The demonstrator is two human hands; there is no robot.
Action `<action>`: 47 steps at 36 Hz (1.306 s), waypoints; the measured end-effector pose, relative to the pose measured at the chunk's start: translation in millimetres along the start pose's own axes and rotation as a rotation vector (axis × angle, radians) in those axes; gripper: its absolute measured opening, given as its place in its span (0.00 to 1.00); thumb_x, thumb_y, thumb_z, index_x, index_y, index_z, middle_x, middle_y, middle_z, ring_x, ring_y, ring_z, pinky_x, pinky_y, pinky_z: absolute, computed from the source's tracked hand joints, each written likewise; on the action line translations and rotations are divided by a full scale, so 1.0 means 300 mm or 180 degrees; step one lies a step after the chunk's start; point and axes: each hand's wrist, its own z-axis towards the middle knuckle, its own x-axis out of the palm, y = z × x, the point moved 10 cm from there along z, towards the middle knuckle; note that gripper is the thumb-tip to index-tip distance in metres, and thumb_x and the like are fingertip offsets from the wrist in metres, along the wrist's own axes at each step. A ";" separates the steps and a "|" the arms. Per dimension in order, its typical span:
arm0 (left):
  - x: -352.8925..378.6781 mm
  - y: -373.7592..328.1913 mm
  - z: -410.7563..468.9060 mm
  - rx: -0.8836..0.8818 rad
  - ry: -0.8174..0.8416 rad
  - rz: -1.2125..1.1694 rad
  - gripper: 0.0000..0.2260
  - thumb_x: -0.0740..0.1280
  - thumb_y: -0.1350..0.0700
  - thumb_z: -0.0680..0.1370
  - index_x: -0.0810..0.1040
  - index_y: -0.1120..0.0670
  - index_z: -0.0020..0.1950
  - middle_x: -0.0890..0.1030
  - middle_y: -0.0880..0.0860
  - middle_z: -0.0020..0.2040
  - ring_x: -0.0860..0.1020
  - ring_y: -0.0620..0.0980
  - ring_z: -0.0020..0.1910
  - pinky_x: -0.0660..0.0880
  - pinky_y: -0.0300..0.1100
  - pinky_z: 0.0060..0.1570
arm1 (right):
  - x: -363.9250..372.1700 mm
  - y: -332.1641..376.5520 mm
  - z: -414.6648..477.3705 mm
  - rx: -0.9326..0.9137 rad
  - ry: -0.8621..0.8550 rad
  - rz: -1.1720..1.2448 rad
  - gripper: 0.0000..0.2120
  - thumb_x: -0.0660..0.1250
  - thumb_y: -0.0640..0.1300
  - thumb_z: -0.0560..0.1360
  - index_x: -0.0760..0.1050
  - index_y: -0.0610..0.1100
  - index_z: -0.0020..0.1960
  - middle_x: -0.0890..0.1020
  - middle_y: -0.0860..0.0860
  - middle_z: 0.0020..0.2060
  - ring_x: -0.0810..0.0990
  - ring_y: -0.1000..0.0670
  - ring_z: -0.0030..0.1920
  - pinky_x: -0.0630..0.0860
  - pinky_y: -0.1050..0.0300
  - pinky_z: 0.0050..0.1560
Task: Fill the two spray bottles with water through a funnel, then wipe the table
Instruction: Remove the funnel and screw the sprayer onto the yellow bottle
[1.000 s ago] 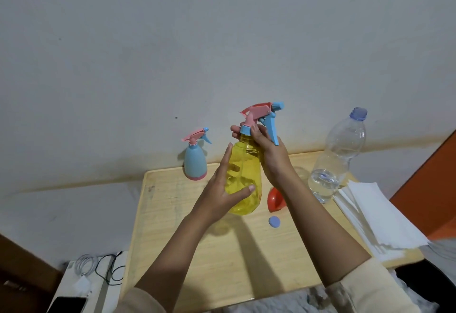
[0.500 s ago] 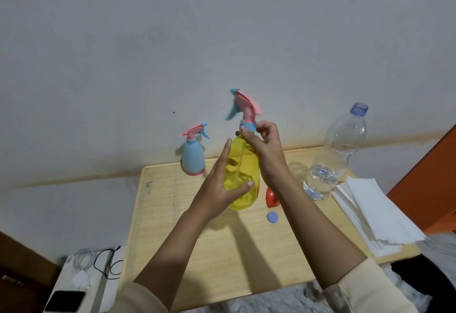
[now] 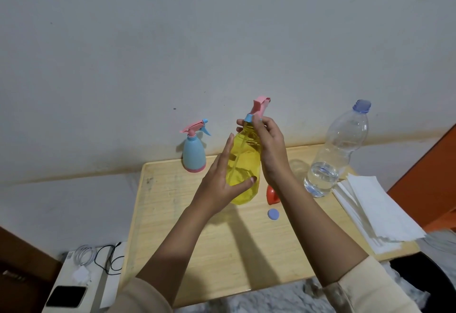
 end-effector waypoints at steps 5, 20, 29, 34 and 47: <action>-0.003 0.004 0.000 0.0022 0.0033 -0.0001 0.42 0.71 0.42 0.71 0.42 0.26 0.70 0.60 0.38 0.71 0.63 0.39 0.68 0.65 0.44 0.63 | 0.001 0.027 0.014 -0.0196 0.0030 -0.0318 0.08 0.60 0.46 0.80 0.76 0.44 0.48 0.83 0.43 0.49 0.82 0.45 0.52 0.77 0.48 0.55; -0.004 -0.007 0.001 0.0173 0.0007 0.0315 0.43 0.72 0.43 0.71 0.41 0.26 0.69 0.61 0.30 0.63 0.65 0.33 0.60 0.68 0.41 0.59 | -0.030 -0.022 0.009 -0.0230 -0.0240 -0.0283 0.12 0.70 0.43 0.74 0.74 0.38 0.53 0.82 0.39 0.49 0.81 0.48 0.50 0.77 0.60 0.51; -0.010 0.016 0.011 0.0121 -0.0034 0.0143 0.42 0.69 0.36 0.67 0.42 0.27 0.70 0.63 0.36 0.67 0.66 0.40 0.68 0.71 0.50 0.63 | 0.019 -0.037 -0.002 -0.0074 0.0121 -0.0334 0.10 0.56 0.50 0.81 0.72 0.49 0.56 0.79 0.52 0.48 0.77 0.54 0.49 0.73 0.58 0.53; -0.018 0.012 0.018 0.0141 -0.0083 0.0052 0.43 0.72 0.42 0.69 0.42 0.25 0.69 0.63 0.38 0.71 0.65 0.39 0.69 0.68 0.45 0.63 | 0.017 -0.050 -0.002 -0.0078 0.0020 -0.0203 0.14 0.66 0.48 0.76 0.67 0.48 0.59 0.77 0.47 0.57 0.78 0.51 0.54 0.76 0.59 0.52; -0.038 0.034 0.021 0.0171 -0.0124 -0.0004 0.42 0.71 0.42 0.70 0.41 0.23 0.67 0.61 0.33 0.68 0.63 0.38 0.69 0.65 0.41 0.62 | 0.052 -0.040 0.024 -0.0025 0.0168 -0.0193 0.12 0.67 0.48 0.74 0.72 0.45 0.55 0.78 0.47 0.50 0.77 0.48 0.52 0.74 0.50 0.55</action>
